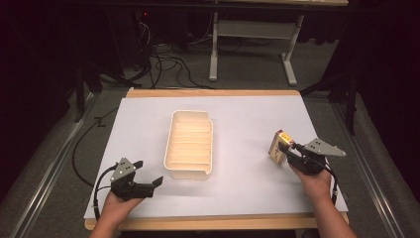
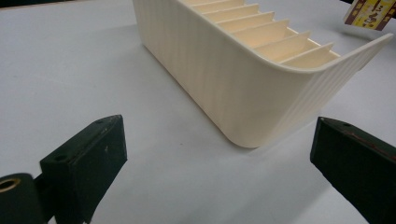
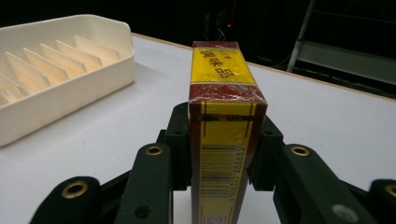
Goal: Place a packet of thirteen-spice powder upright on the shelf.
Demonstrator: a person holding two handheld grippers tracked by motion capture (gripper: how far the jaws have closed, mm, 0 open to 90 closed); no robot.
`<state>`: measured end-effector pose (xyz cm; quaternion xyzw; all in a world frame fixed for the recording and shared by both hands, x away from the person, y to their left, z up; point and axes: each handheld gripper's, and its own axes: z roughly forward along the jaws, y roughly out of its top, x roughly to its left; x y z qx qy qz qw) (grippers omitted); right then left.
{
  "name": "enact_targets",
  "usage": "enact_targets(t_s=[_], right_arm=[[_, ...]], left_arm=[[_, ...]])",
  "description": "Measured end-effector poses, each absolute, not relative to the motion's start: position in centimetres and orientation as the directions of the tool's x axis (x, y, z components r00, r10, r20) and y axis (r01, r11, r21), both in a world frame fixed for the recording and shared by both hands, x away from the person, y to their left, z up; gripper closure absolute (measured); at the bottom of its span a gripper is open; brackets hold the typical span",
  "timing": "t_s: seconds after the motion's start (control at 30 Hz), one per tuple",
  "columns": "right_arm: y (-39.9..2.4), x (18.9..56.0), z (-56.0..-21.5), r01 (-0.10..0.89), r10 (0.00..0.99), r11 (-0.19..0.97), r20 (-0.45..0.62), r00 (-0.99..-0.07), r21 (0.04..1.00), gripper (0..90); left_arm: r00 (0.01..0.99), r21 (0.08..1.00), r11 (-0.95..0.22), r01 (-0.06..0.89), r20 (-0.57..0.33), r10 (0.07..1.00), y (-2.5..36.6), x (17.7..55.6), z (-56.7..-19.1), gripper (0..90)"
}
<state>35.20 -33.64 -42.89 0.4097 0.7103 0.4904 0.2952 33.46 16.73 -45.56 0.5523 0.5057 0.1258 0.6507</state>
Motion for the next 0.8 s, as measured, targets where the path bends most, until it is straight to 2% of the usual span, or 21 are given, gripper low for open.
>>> enact_targets(t_s=[0.37, 0.8], right_arm=[[-31.3, 35.7, -41.1, 0.247, 0.845, 0.189, -0.028, -0.535, 0.95, 68.2], [-27.7, 39.3, -39.0, 0.22, 0.771, 0.193, -0.009, -0.637, 0.956, 68.3]], left_arm=[[0.451, 0.845, 0.368, 0.389, -0.523, 0.724, 17.0, 33.4, -45.4, 4.7], [0.445, 0.84, 0.386, 0.382, -0.533, 0.72, 17.5, 33.3, -45.2, 4.9]])
